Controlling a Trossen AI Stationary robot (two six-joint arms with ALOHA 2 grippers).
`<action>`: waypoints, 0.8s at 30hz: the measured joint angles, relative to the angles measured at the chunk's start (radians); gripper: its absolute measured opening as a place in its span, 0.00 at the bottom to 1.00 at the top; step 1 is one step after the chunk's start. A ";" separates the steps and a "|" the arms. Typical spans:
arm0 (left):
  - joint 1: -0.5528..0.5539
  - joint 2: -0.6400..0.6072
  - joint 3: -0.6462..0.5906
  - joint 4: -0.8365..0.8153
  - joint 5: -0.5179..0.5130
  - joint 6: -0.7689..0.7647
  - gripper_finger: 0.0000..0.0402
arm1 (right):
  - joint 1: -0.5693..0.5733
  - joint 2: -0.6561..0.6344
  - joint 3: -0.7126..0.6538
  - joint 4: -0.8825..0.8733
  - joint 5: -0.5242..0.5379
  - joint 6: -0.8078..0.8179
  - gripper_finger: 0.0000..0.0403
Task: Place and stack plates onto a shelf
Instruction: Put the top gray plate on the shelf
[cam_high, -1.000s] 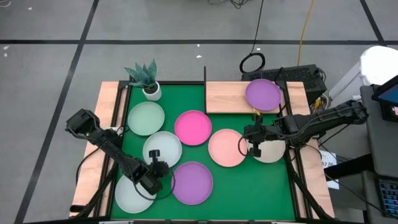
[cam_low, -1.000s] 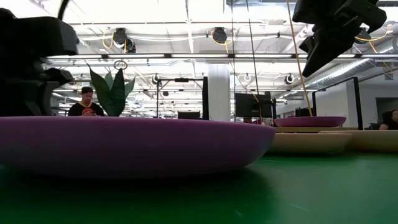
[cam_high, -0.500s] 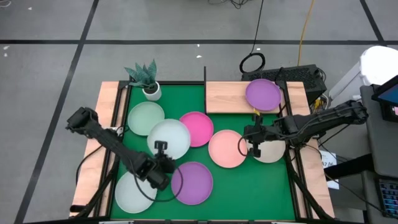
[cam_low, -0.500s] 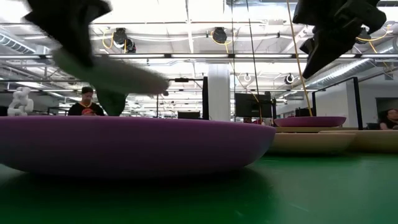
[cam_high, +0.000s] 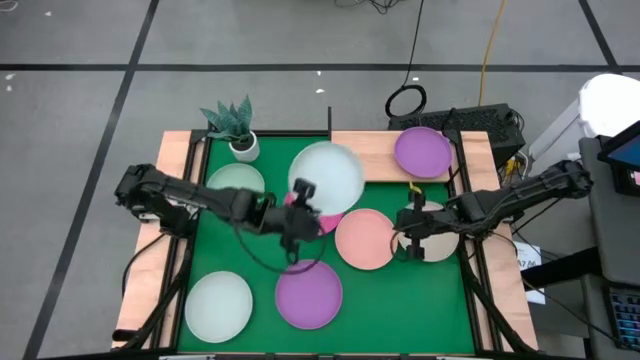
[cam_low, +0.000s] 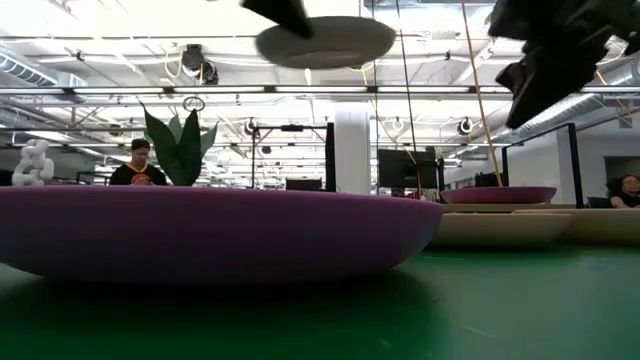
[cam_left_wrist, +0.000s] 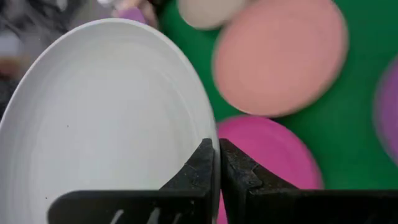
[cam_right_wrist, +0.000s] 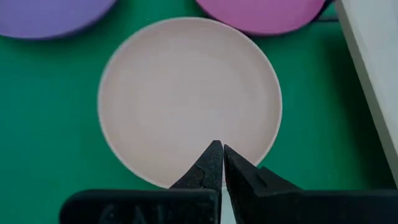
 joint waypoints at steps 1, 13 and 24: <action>0.024 0.001 0.000 0.037 0.007 0.042 0.02 | 0.004 -0.015 0.000 -0.001 0.001 -0.003 0.00; 0.232 0.034 0.000 0.482 0.220 0.286 0.02 | 0.009 -0.232 0.000 0.004 -0.002 -0.183 0.00; 0.307 0.194 -0.001 0.877 0.310 0.317 0.02 | 0.008 -0.312 0.001 0.061 -0.001 -0.307 0.00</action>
